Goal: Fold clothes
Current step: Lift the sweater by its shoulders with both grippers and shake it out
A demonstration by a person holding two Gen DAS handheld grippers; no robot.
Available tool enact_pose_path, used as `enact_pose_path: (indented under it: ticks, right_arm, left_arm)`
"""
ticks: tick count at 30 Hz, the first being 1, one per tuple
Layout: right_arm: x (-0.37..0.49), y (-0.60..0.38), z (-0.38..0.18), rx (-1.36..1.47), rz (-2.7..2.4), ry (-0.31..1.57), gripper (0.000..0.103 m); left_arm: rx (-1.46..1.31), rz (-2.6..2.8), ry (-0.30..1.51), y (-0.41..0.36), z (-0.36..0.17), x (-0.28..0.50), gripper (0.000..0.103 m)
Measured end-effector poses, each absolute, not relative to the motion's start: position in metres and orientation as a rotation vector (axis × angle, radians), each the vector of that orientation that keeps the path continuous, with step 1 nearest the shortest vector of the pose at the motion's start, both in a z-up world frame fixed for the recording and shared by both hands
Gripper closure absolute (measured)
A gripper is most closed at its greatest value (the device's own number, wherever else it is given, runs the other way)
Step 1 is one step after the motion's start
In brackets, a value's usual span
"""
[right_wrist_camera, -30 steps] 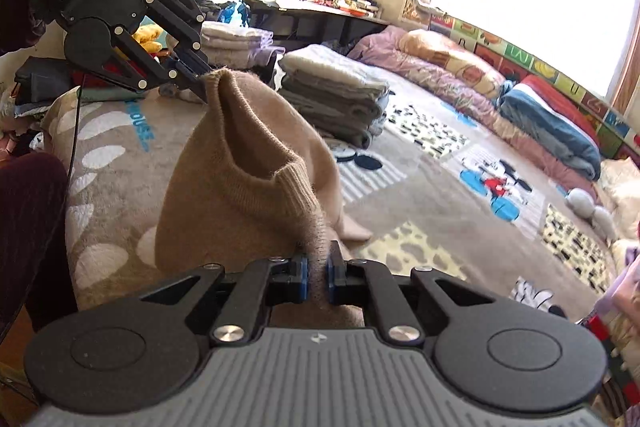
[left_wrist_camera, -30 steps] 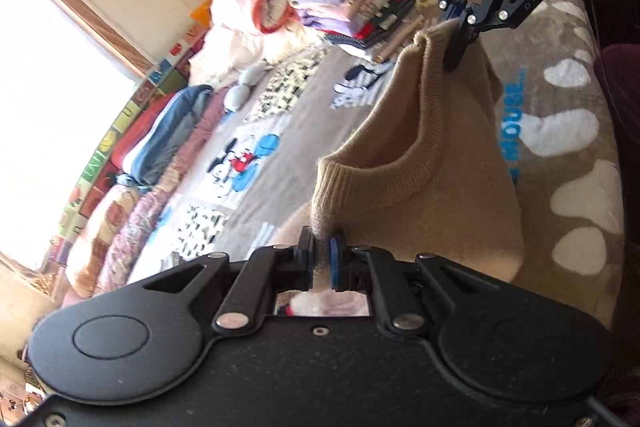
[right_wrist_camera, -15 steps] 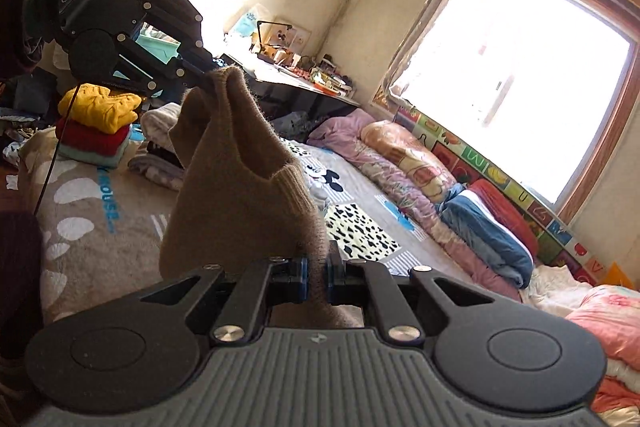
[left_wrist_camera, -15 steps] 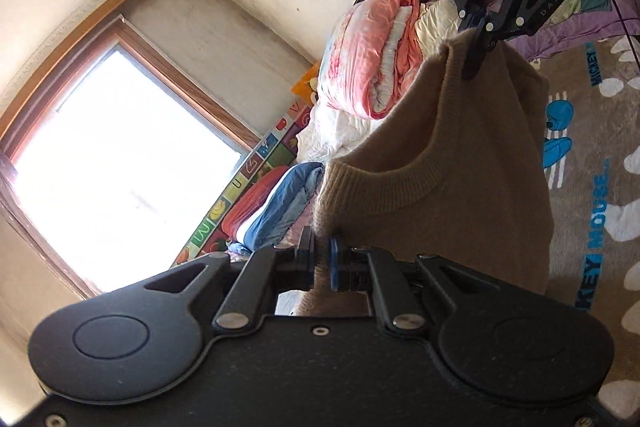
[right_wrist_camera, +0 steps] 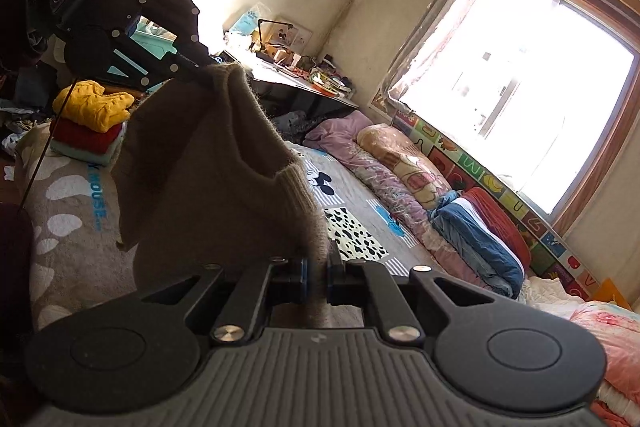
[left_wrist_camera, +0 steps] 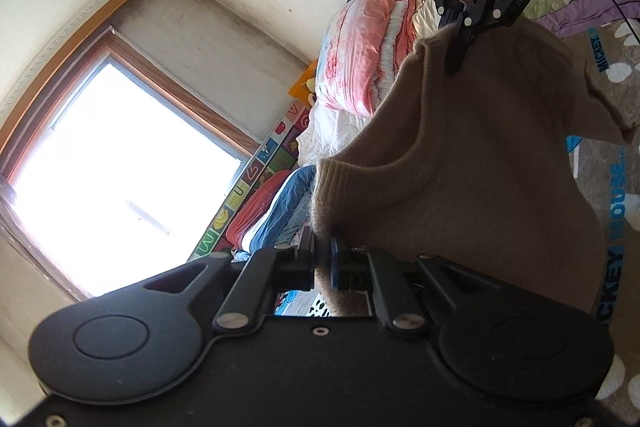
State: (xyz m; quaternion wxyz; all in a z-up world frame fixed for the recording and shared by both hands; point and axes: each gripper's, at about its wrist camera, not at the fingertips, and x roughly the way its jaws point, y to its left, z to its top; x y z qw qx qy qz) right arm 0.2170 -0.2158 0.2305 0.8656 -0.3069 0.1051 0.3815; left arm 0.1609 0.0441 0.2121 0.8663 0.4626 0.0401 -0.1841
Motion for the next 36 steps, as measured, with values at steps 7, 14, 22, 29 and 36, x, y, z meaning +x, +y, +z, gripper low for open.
enact_pose_path:
  ticks: [7, 14, 22, 29, 36]
  right_arm:
    - [0.311, -0.196, 0.224, -0.683, 0.734, 0.262, 0.094]
    - [0.406, -0.187, 0.255, -0.675, 0.545, 0.204, 0.094]
    - [0.431, -0.191, 0.27, -0.677, 0.411, 0.109, 0.094]
    - [0.413, -0.191, 0.153, -0.772, 0.473, 0.263, 0.094]
    - [0.325, -0.159, 0.037, -0.931, 0.619, 0.379, 0.094]
  left_arm:
    - [1.058, -0.264, 0.109, 0.03, 0.205, 0.269, 0.098]
    - [1.057, -0.072, -0.029, 0.006, 0.252, 0.353, 0.098]
    - [1.058, -0.073, -0.031, 0.001, 0.231, 0.361, 0.098]
    - [1.133, -0.205, 0.132, 0.0, 0.118, 0.316, 0.098]
    - [1.242, -0.303, 0.189, 0.005, 0.031, 0.225, 0.098]
